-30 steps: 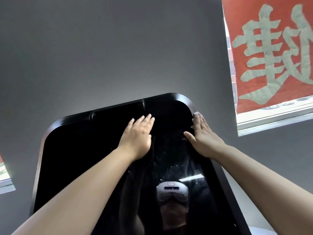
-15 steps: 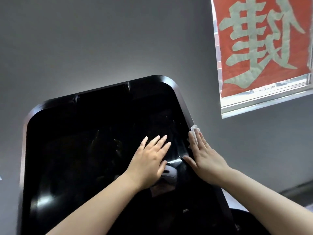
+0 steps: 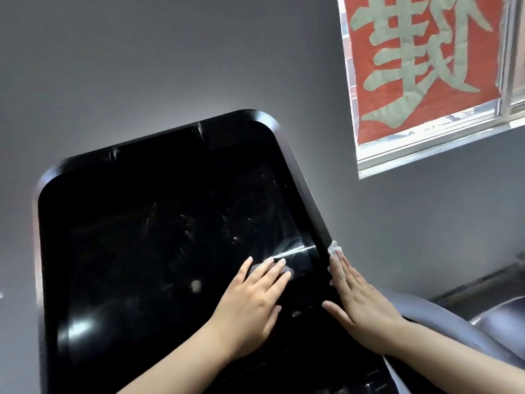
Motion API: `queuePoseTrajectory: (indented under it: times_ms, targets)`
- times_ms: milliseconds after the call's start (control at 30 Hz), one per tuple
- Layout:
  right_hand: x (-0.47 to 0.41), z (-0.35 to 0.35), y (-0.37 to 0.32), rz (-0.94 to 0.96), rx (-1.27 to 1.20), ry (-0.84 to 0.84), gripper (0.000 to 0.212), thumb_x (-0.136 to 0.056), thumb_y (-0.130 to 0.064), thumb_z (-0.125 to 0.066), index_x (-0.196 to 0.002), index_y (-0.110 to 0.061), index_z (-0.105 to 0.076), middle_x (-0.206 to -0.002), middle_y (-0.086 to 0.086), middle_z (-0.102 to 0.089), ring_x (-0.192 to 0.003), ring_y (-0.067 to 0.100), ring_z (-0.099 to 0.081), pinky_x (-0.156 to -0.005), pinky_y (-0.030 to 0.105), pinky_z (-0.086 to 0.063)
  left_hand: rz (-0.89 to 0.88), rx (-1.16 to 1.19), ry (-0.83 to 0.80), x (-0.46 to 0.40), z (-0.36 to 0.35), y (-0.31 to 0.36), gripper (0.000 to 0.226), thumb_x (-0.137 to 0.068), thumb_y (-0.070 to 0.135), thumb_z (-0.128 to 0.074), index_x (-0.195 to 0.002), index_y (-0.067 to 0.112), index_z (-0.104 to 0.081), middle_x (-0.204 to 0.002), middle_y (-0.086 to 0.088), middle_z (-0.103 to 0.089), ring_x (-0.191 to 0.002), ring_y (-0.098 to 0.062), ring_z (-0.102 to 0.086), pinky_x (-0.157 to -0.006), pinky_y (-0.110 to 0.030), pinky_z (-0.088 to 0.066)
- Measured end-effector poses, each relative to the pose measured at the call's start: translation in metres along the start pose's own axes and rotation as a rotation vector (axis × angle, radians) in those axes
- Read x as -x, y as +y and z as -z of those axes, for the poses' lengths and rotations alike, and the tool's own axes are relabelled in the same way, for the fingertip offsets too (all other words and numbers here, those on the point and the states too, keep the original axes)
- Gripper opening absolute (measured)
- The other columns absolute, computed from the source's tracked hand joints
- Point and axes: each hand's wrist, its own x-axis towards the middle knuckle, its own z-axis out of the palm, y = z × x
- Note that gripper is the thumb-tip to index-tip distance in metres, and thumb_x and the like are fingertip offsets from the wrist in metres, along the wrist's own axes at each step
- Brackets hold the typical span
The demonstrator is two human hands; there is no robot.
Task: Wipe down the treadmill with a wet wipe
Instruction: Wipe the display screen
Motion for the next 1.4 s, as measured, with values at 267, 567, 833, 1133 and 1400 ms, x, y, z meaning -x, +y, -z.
queuePoseTrajectory:
  times_ms: [267,567,833,1133,1400]
  targets:
    - [-0.144,0.063,-0.011,-0.05,-0.191,0.133,0.073,-0.101,-0.042,-0.029,-0.147,-0.01,0.018,-0.157,0.002,0.019,-0.143,0.009,0.018,-0.115,0.023,0.009,-0.03,-0.078,0.017,-0.013,0.001,0.005,0.065,-0.061,0.041,-0.072,-0.121,0.018,-0.064,-0.125,-0.001,-0.062,-0.119,-0.019,-0.057,-0.103,-0.042,-0.04]
    - [-0.051,0.009,0.002,0.149,-0.09,0.068,0.085,-0.085,-0.072,0.004,-0.144,-0.015,0.026,-0.152,0.002,0.034,-0.141,0.012,0.026,-0.119,0.031,0.002,-0.187,-0.137,0.005,-0.002,-0.007,0.014,0.056,-0.074,0.032,-0.035,-0.118,0.016,-0.067,-0.127,-0.005,-0.061,-0.119,-0.022,-0.057,-0.102,-0.043,-0.027]
    - [0.046,-0.03,0.022,0.21,0.002,0.036,0.077,-0.097,-0.06,-0.012,-0.149,-0.009,0.014,-0.157,0.006,0.019,-0.145,0.02,0.009,-0.116,0.026,-0.003,-0.202,-0.14,-0.049,0.004,-0.006,0.017,0.055,-0.074,0.032,-0.034,-0.115,0.019,-0.068,-0.126,-0.003,-0.062,-0.117,-0.02,-0.058,-0.107,-0.046,-0.035]
    - [0.02,-0.026,0.007,0.134,-0.007,0.098,0.079,-0.094,-0.063,-0.006,-0.148,-0.01,0.019,-0.157,0.01,0.019,-0.146,0.019,0.012,-0.117,0.026,0.002,-0.211,-0.185,-0.105,0.001,0.0,0.014,0.057,-0.073,0.033,-0.032,-0.115,0.018,-0.068,-0.124,-0.004,-0.063,-0.115,-0.021,-0.06,-0.105,-0.044,-0.029]
    - [0.087,-0.047,0.03,0.368,0.346,0.093,0.072,-0.098,-0.054,-0.02,-0.149,-0.003,-0.013,-0.154,0.015,-0.016,-0.142,0.027,-0.018,-0.112,0.036,-0.017,-0.248,-0.189,-0.082,0.005,-0.01,0.008,0.056,-0.074,0.032,-0.031,-0.116,0.02,-0.068,-0.126,-0.003,-0.062,-0.117,-0.02,-0.058,-0.102,-0.046,-0.038]
